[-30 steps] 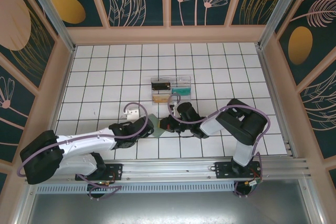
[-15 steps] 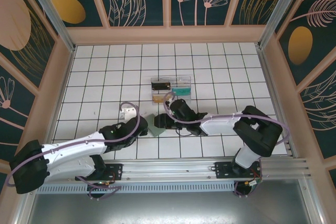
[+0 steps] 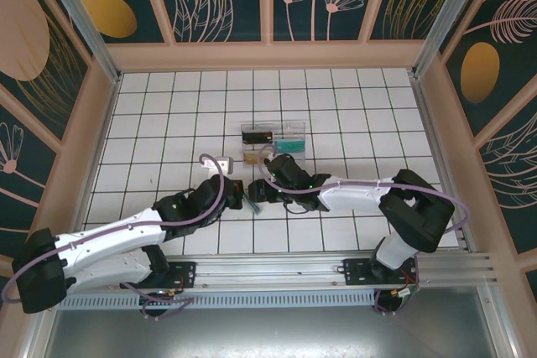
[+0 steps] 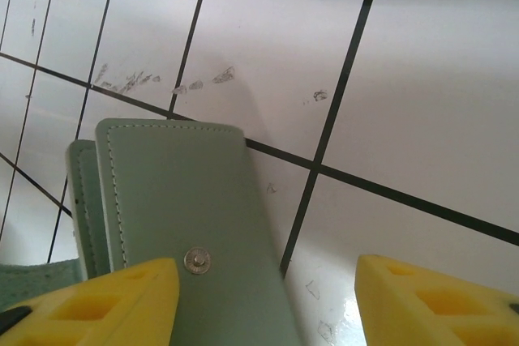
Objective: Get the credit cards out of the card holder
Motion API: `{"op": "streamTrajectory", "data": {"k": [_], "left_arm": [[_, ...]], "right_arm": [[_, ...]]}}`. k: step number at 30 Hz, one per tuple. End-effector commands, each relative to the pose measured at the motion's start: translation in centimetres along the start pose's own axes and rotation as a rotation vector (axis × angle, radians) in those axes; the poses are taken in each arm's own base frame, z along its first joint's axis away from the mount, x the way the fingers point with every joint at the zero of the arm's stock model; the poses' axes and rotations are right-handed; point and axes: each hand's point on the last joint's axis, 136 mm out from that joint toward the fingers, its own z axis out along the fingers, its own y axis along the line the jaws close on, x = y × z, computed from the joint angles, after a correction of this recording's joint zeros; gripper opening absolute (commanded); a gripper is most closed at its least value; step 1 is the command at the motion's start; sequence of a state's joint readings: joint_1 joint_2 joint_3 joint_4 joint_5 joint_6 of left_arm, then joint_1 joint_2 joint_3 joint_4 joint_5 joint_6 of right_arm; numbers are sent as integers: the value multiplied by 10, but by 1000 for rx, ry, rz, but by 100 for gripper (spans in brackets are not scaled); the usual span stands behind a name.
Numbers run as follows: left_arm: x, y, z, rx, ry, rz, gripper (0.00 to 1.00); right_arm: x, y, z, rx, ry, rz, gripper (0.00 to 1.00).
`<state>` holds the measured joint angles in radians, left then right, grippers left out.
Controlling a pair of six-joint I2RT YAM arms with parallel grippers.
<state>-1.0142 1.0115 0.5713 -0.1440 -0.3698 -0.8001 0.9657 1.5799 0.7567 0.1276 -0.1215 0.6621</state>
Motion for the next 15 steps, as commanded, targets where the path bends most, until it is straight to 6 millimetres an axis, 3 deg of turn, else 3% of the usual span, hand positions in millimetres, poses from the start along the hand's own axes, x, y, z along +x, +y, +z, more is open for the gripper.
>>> {"op": "streamTrajectory", "data": {"k": [1, 5, 12, 15], "left_arm": [[-11, -13, 0, 34, -21, 22, 0], [-4, -11, 5, 27, 2, 21, 0], [-1, -6, 5, 16, 4, 13, 0], [1, -1, 5, -2, 2, 11, 0]], "right_arm": [[-2, 6, -5, -51, -5, -4, 62], [1, -2, -2, -51, 8, 18, 60], [4, 2, 2, -102, 23, 35, 60], [8, -5, 8, -92, 44, 71, 50]]}}
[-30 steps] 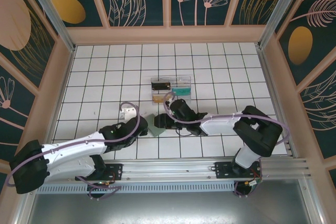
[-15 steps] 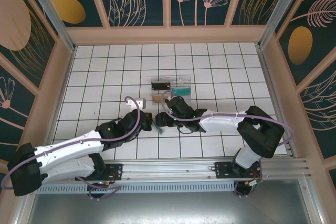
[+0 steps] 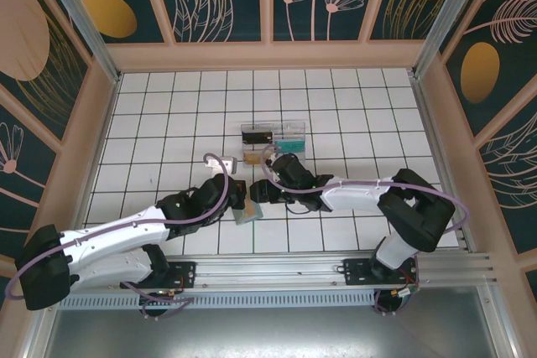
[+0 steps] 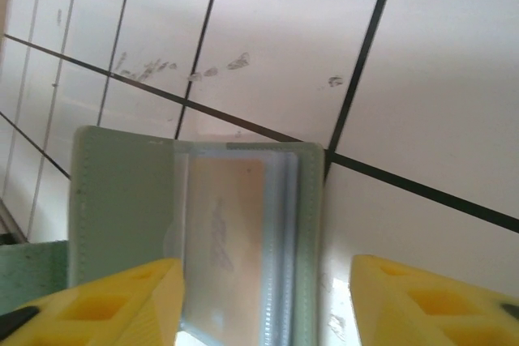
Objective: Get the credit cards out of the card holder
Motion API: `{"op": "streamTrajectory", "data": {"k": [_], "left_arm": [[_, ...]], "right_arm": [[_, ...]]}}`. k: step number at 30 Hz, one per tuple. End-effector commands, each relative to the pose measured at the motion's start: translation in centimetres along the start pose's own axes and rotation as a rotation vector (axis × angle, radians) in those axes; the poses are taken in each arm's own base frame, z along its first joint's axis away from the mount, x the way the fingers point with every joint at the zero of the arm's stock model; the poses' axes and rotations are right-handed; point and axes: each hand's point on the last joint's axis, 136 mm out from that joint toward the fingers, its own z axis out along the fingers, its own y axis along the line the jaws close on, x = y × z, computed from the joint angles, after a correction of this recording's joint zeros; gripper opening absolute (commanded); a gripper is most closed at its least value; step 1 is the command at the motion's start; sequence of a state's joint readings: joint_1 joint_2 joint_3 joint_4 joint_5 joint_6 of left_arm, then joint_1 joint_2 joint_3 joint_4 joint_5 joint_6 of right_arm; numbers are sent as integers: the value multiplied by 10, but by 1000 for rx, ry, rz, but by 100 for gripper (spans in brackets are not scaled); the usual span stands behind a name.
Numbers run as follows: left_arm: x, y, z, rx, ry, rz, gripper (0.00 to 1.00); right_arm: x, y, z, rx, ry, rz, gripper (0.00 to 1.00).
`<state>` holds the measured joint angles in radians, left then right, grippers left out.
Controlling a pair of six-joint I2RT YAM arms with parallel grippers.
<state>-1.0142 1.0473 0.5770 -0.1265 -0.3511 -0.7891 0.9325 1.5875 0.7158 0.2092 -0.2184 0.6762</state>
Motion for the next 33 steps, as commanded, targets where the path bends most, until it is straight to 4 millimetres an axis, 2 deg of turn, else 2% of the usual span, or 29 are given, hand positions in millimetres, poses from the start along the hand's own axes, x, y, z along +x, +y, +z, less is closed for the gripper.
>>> {"op": "streamTrajectory", "data": {"k": [1, 4, 8, 21, 23, 24, 25, 29, 33], "left_arm": [[-3, 4, -1, -13, -19, -5, 0], [1, 9, 0, -26, -14, -9, 0], [4, 11, 1, -30, -10, -15, 0], [12, 12, 6, -16, 7, -31, 0], [13, 12, 6, -16, 9, -32, 0], [12, 13, 5, -17, 5, -33, 0], [13, 13, 5, -20, 5, -33, 0], [12, 16, 4, -28, -3, -34, 0], [9, 26, 0, -68, -29, -39, 0]], "right_arm": [[7, -10, 9, -8, 29, 52, 46], [15, -18, 14, -6, 54, 84, 37], [26, -25, 23, -7, 95, 101, 31], [38, -13, 33, -123, 155, 130, 19], [38, -12, 33, -126, 157, 130, 9], [38, -12, 33, -128, 155, 130, 2], [37, -12, 32, -130, 152, 130, 0], [30, -10, 19, -147, 114, 133, 0], [14, -10, -7, -151, 37, 140, 0]]}}
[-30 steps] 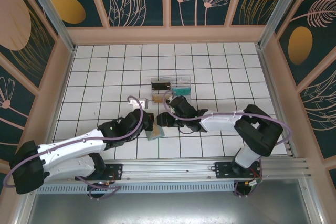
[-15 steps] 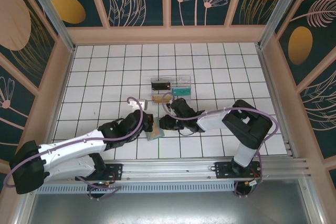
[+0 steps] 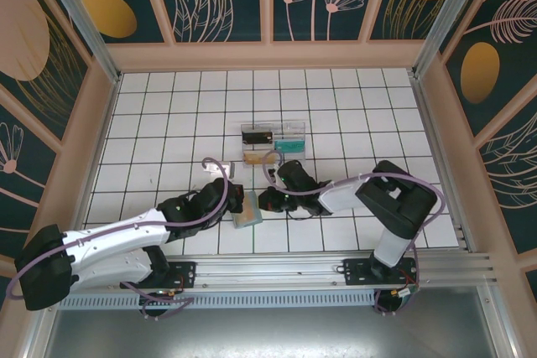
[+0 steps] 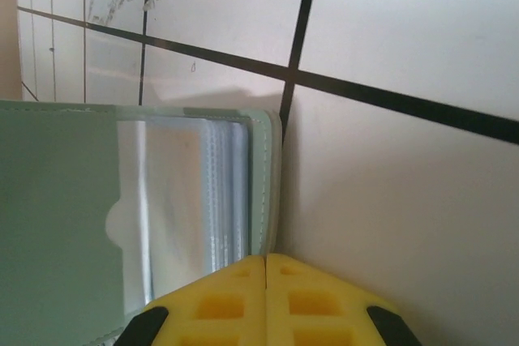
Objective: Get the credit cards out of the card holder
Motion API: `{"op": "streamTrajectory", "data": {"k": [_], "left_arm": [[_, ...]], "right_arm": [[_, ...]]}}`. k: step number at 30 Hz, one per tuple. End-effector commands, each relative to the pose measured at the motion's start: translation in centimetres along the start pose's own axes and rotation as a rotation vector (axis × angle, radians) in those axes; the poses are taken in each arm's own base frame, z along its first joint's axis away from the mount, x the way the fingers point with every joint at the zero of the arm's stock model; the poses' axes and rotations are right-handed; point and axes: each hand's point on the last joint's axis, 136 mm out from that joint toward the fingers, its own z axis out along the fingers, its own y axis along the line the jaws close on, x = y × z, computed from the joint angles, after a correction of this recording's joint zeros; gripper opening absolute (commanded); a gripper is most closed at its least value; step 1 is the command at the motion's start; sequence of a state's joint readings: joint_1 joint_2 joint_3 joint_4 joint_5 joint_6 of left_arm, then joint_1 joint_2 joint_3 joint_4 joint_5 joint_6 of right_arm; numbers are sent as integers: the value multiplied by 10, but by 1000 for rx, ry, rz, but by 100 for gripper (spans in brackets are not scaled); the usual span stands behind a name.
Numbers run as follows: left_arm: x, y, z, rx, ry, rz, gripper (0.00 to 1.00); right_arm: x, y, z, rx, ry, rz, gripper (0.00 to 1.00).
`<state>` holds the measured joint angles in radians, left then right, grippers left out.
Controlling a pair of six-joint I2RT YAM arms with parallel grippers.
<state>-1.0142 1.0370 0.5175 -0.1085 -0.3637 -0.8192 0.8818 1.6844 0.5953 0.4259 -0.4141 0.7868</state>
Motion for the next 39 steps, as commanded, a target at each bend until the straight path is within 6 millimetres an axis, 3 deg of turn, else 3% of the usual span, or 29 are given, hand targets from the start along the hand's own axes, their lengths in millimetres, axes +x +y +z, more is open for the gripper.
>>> {"op": "streamTrajectory", "data": {"k": [1, 6, 10, 16, 25, 26, 27, 28, 29, 33, 39], "left_arm": [[-7, 14, -4, -55, -47, -21, 0], [-2, 44, -3, -170, -54, -33, 0], [14, 53, 10, -180, -12, -44, 0], [28, 66, 24, -252, 37, -21, 0], [28, 84, 29, -333, 44, -19, 0], [28, 81, 29, -317, 49, -17, 16], [27, 77, 29, -300, 52, -18, 39], [24, 73, 28, -285, 49, -25, 70], [21, 71, 25, -278, 40, -32, 83], [-1, 59, 8, -227, -18, -70, 90], [-19, 10, -10, 37, -37, -135, 89]], "right_arm": [[-18, 16, -29, -44, -88, -11, 0], [-27, 38, -67, -90, -160, -40, 0], [-27, 49, -75, -113, -168, -52, 0], [-20, 24, -69, -39, -166, -19, 0], [-12, -36, -76, 135, -200, 46, 0], [-9, -41, -75, 145, -197, 48, 0], [-8, -45, -73, 155, -193, 49, 0], [-6, -48, -72, 164, -190, 50, 0], [-5, -51, -71, 170, -187, 51, 0], [-4, -58, -67, 187, -187, 59, 0], [-3, -63, -64, 202, -182, 64, 0]]}}
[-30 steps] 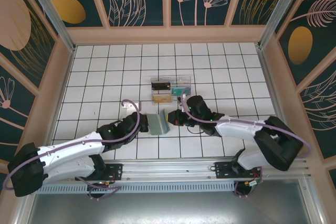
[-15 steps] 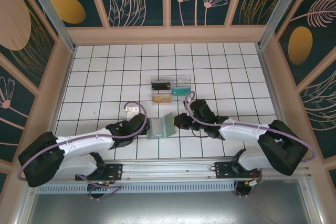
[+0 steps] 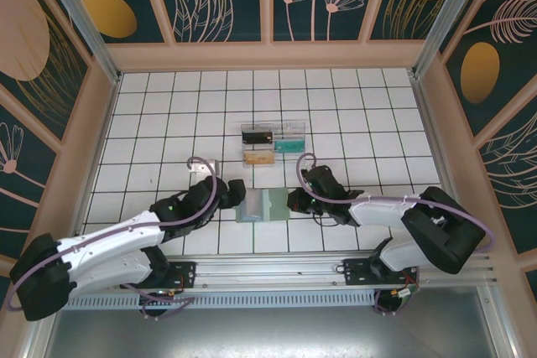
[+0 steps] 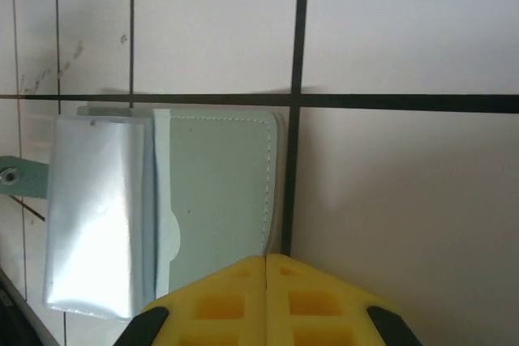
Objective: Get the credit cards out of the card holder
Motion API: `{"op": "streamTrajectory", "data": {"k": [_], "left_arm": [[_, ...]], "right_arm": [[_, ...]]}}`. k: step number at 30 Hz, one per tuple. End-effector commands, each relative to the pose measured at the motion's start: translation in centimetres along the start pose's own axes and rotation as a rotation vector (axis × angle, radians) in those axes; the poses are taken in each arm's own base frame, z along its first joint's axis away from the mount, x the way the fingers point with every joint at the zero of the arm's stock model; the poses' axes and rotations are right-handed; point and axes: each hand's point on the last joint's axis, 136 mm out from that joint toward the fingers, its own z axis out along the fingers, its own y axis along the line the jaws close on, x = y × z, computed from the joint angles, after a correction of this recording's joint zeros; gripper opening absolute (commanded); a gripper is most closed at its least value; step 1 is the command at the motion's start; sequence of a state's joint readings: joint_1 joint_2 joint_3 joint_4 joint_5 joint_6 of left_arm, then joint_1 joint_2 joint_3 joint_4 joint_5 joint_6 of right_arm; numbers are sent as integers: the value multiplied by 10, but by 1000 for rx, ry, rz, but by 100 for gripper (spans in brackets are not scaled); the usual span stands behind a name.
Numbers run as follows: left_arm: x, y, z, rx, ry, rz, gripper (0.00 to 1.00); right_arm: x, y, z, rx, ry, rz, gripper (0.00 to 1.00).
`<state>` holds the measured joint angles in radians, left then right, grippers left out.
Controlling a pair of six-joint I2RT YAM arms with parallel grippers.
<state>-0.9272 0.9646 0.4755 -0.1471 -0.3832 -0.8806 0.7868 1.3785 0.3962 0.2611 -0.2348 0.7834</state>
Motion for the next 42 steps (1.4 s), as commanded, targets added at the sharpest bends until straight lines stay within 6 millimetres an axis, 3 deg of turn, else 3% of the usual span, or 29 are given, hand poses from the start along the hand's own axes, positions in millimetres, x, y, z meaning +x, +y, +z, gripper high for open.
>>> {"op": "streamTrajectory", "data": {"k": [1, 6, 9, 12, 14, 17, 20, 27, 37, 42], "left_arm": [[-7, -31, -9, 150, 18, -37, 89], [13, -56, -5, 311, 93, -57, 84], [32, -44, 10, 242, 163, -50, 77], [52, -37, 19, 222, 230, -61, 65], [62, -30, 25, 192, 260, -73, 52], [68, -11, 30, 99, 268, -76, 35], [70, 4, 30, 31, 257, -77, 29], [82, 12, 38, -11, 298, -57, 11], [96, 15, 46, -32, 352, -41, 11], [94, 4, 45, 26, 350, -43, 25]], "right_arm": [[-2, -6, 3, 14, -15, -13, 0], [-2, -4, 4, 7, -12, -12, 0], [-2, -2, 4, 4, -12, -16, 0], [-2, -2, 4, 4, -12, -17, 0], [-2, -2, 4, 4, -11, -18, 0], [-1, -2, 3, 3, -13, -19, 0], [-1, -1, 3, 1, -14, -21, 0], [0, 1, 5, -3, -8, -25, 0], [2, 2, 7, 1, -1, -30, 0], [3, 2, 9, 1, 6, -31, 0]]}}
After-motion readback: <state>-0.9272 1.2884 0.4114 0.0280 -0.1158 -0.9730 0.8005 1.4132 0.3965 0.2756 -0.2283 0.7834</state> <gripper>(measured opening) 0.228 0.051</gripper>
